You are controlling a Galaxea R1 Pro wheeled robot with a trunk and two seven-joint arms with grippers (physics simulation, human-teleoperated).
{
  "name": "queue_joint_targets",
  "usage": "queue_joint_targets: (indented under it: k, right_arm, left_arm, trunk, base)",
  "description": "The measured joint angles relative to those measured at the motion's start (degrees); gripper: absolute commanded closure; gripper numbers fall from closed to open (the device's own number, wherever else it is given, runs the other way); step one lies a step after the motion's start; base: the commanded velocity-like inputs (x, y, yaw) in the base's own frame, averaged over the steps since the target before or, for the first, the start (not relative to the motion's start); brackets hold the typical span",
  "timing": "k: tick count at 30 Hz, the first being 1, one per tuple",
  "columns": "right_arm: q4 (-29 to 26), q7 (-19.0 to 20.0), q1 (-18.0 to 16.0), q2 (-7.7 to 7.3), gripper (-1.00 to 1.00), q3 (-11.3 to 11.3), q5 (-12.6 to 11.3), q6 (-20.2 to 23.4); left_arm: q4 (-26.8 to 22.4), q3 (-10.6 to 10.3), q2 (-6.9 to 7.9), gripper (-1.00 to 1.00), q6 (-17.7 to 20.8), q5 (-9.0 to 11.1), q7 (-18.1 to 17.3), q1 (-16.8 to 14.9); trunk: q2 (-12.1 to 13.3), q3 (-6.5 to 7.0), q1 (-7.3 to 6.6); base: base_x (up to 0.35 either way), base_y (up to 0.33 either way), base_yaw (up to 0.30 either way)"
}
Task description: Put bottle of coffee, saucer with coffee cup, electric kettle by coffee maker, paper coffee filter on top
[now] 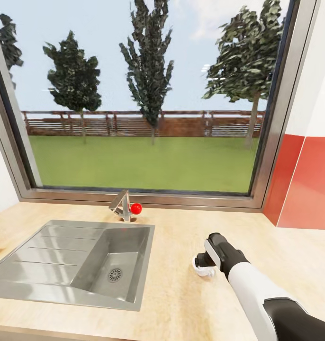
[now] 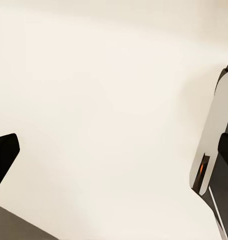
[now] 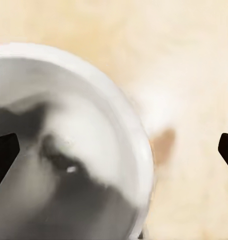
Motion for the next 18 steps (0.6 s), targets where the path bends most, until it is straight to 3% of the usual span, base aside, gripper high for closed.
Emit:
queue_joint_targets:
  k: [1,2,7,11,18]
  right_arm:
    - [0.3,0.0,0.0,0.00,-1.00,0.0,0.0,0.0]
    - [0.4,0.0,0.0,0.00,1.00,0.0,0.0,0.0]
    - [0.8,0.1,-0.1,0.00,1.00,0.0,0.1,0.0]
    - [0.7,-0.2,-0.1,-0.02,1.00,0.2,1.7,0.1]
    - [0.8,-0.1,-0.1,-0.01,1.00,0.1,0.8,0.0]
  left_arm:
    - [0.0,0.0,0.00,-1.00,0.0,0.0,0.0,0.0]
    - [0.0,0.0,0.00,-1.00,0.0,0.0,0.0,0.0]
    - [0.0,0.0,0.00,-1.00,0.0,0.0,0.0,0.0]
    - [0.0,0.0,0.00,-1.00,0.0,0.0,0.0,0.0]
    - [0.0,0.0,0.00,-1.00,0.0,0.0,0.0,0.0]
  trunk:
    - [0.0,0.00,0.00]
    - [0.0,0.00,0.00]
    - [0.0,0.02,0.00]
    - [0.0,0.02,-0.01]
    - [0.0,0.02,-0.01]
  base:
    - [0.000,0.000,0.000]
    - [0.000,0.000,0.000]
    - [0.000,0.000,0.000]
    - [0.000,0.000,0.000]
    - [0.000,0.000,0.000]
